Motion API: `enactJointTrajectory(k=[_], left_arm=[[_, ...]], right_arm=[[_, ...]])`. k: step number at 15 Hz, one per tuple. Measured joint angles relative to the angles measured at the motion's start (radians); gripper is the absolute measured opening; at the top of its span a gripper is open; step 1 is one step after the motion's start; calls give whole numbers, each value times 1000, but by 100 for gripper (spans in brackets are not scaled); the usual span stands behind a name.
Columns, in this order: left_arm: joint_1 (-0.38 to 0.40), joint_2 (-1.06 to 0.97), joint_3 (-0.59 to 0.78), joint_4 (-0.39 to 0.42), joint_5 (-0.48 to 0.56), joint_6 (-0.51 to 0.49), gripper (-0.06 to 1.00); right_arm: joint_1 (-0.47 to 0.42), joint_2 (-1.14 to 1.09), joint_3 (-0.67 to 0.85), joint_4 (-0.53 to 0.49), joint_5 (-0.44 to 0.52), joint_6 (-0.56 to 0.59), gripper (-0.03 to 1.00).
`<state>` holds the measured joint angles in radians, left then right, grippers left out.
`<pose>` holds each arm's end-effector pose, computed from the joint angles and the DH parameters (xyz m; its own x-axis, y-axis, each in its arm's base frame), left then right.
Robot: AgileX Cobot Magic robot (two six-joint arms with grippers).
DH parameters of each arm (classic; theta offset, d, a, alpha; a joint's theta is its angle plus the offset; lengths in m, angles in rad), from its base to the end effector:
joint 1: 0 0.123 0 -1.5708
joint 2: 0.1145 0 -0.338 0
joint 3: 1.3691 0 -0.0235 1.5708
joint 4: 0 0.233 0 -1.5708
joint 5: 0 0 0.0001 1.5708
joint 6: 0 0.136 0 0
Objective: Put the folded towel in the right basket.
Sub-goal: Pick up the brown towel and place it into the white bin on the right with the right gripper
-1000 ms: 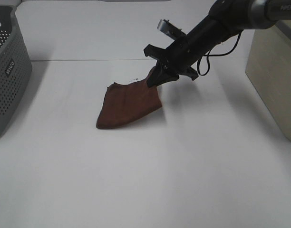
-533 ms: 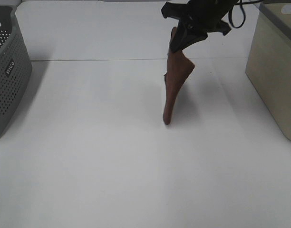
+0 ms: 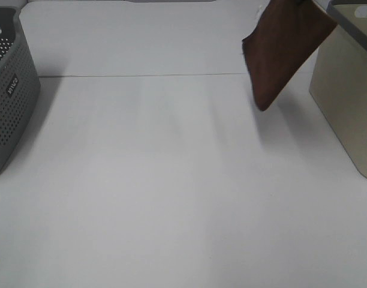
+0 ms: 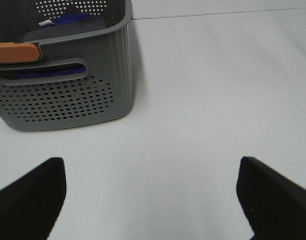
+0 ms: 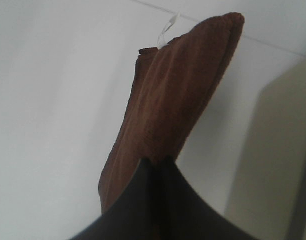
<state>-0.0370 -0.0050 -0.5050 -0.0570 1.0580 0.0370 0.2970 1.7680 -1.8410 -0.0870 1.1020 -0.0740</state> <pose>-0.0351 -0.0055 0.2500 -0.4430 0.0254 -0.8962 0.0854 0.9962 -0.0140 0.3949 0.1098 0.3955 -0.7393 -0.3442 -0.5787 -0.3339 0.9338 -0.1289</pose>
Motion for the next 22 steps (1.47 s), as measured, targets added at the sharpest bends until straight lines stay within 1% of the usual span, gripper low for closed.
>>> enactJointTrajectory(k=[1,3,5,6,7,8,9,10,11,14,15,17,20,21,22], left_arm=[[0,0,0,0,0,0,88],[0,0,0,0,0,0,88],[0,0,0,0,0,0,88],[0,0,0,0,0,0,88],[0,0,0,0,0,0,88],[0,0,0,0,0,0,88],[0,0,0,0,0,0,88],[0,0,0,0,0,0,88],[0,0,0,0,0,0,88],[0,0,0,0,0,0,88],[0,0,0,0,0,0,88],[0,0,0,0,0,0,88],[0,0,0,0,0,0,88],[0,0,0,0,0,0,88],[0,0,0,0,0,0,88]], right_arm=[[0,-24,0,-72,0,7,0],[-3,-41,-28,-184,3,18,0],[-21,-41,-72,-214,5,18,0],[-66,-41,-123,-195,7,17,0],[-120,-41,-148,-152,9,-4,0],[-219,-41,-161,-27,14,-68,0],[-219,-41,-161,-27,14,-68,0],[-366,-33,-161,166,29,-155,0],[-436,-24,-161,233,30,-192,0],[-588,53,-162,364,59,-282,0],[-628,94,-162,396,65,-303,0],[-682,187,-162,407,68,-314,0],[-718,270,-162,404,68,-291,0],[-721,292,-162,386,67,-273,1],[-721,307,-162,362,67,-244,8]])
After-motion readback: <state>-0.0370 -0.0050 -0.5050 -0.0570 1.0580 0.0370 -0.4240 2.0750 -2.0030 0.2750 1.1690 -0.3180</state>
